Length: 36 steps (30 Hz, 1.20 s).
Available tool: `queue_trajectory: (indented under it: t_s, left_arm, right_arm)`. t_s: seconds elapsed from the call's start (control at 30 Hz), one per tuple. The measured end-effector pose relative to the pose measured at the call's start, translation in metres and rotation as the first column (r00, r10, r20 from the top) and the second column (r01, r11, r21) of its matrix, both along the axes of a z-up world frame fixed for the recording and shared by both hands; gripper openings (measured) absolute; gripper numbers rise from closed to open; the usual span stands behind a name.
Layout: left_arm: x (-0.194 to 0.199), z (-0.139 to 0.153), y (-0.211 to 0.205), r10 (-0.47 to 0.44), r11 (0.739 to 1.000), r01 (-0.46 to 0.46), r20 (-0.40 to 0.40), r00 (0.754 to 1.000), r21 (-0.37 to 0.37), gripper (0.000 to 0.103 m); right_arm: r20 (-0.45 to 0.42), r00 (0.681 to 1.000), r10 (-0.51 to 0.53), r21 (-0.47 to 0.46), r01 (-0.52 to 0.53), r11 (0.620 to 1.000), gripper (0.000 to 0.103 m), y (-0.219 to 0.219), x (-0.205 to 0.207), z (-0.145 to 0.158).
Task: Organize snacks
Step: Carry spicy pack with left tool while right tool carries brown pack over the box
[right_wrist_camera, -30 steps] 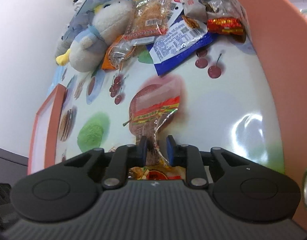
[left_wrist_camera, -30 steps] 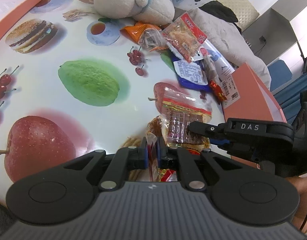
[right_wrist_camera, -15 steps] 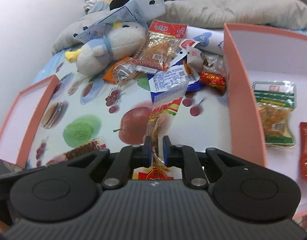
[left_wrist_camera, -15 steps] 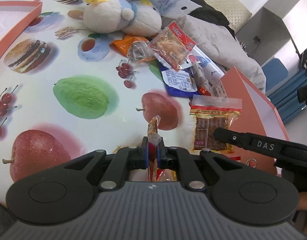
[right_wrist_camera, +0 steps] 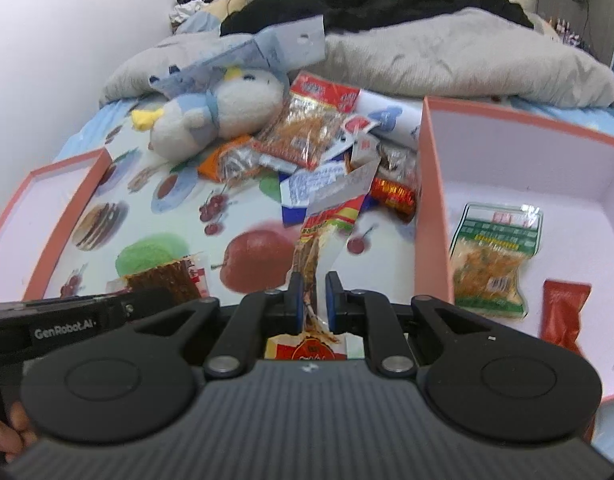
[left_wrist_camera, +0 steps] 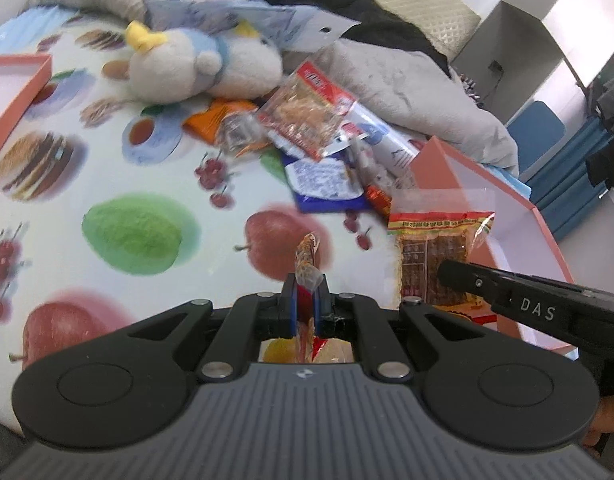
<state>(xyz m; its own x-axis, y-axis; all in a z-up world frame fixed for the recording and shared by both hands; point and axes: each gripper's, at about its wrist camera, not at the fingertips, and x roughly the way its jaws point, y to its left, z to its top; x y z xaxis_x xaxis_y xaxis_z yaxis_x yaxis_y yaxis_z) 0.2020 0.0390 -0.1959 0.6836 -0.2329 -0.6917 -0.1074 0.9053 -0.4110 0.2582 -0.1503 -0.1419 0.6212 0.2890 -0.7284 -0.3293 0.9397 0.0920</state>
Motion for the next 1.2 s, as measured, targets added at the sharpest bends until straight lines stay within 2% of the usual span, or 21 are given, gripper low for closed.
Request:
queue_trajectory:
  t_s: [0.27,0.6,0.87,1.03,1.2]
  left_arm:
    - [0.017,0.042,-0.017,-0.03,0.999,0.026,0.076,0.997,0.042,0.009]
    - [0.036,0.09,-0.031,-0.06,0.997,0.052,0.168,0.984,0.056,0.009]
    - [0.049,0.124,-0.056,-0.102,0.995,0.093,0.238,0.966,0.048,0.009]
    - [0.06,0.135,-0.084,-0.15,0.989,0.145,0.263,0.953,0.038,0.009]
    - [0.069,0.131,-0.115,-0.214,0.977,0.212,0.251,0.944,0.034,0.009]
  right_arm:
    - [0.043,0.999,-0.001,0.022,0.0,1.0,0.015,-0.011,0.005,0.029]
    - [0.123,0.992,-0.031,0.053,0.025,0.998,0.015,-0.029,0.012,0.066]
    - [0.197,0.978,-0.074,0.039,0.067,0.997,0.015,-0.055,0.015,0.096]
    - [0.224,0.97,-0.097,0.015,0.096,0.995,0.015,-0.073,0.016,0.108]
    - [0.209,0.968,-0.14,-0.003,0.143,0.99,0.015,-0.095,0.017,0.101]
